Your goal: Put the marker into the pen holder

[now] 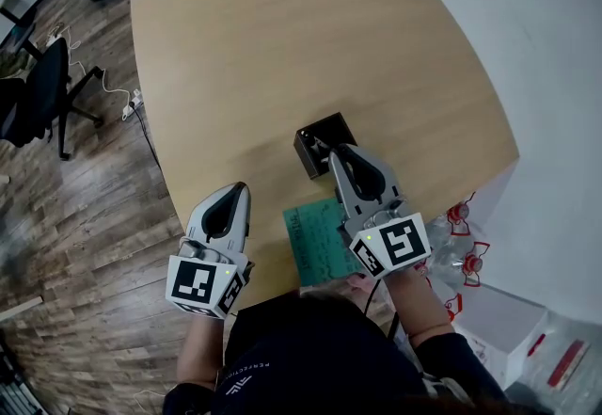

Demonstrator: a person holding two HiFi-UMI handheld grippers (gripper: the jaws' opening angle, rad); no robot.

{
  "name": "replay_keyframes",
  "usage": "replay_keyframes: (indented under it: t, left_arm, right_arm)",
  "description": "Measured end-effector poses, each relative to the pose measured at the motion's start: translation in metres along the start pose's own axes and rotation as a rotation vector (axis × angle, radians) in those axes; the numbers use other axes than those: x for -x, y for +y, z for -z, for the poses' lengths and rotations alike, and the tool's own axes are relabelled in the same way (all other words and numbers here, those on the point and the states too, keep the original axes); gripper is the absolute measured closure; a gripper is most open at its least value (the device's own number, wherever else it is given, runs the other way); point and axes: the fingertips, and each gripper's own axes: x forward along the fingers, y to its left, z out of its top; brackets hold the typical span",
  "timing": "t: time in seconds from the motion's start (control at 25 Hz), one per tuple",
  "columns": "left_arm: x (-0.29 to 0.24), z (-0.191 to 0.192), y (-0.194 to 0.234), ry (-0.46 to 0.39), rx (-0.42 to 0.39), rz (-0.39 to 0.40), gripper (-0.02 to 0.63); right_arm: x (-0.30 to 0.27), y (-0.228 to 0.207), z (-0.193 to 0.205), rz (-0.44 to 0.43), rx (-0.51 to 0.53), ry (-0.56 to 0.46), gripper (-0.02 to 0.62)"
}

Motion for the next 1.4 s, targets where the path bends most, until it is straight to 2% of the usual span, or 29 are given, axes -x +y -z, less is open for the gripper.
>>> replay_keyframes:
  t: [0.24,0.32,0.44,0.76,1.4]
  left_arm:
    - [0.001,0.005,0.002,0.007,0.005,-0.013,0.601]
    - [0.002,0.006,0.002,0.009,0.006,-0.015,0.600]
    - [0.005,0.005,0.001,0.010,0.004,-0.019,0.600]
    - [0.014,0.002,-0.006,-0.009,-0.001,-0.023,0.600]
    - [0.045,-0.005,-0.034,-0.060,-0.023,-0.027,0.601]
  right_arm:
    - [-0.005,0.007,0.011,-0.042,0.011,0.043,0.551]
    - [-0.005,0.010,0.013,-0.052,0.015,0.053,0.519]
    - [-0.004,0.012,0.014,-0.058,0.020,0.056,0.518]
    - [0.008,0.016,0.011,-0.057,0.028,0.040,0.518]
    - [0.054,0.025,0.003,-0.004,0.005,0.045,0.538]
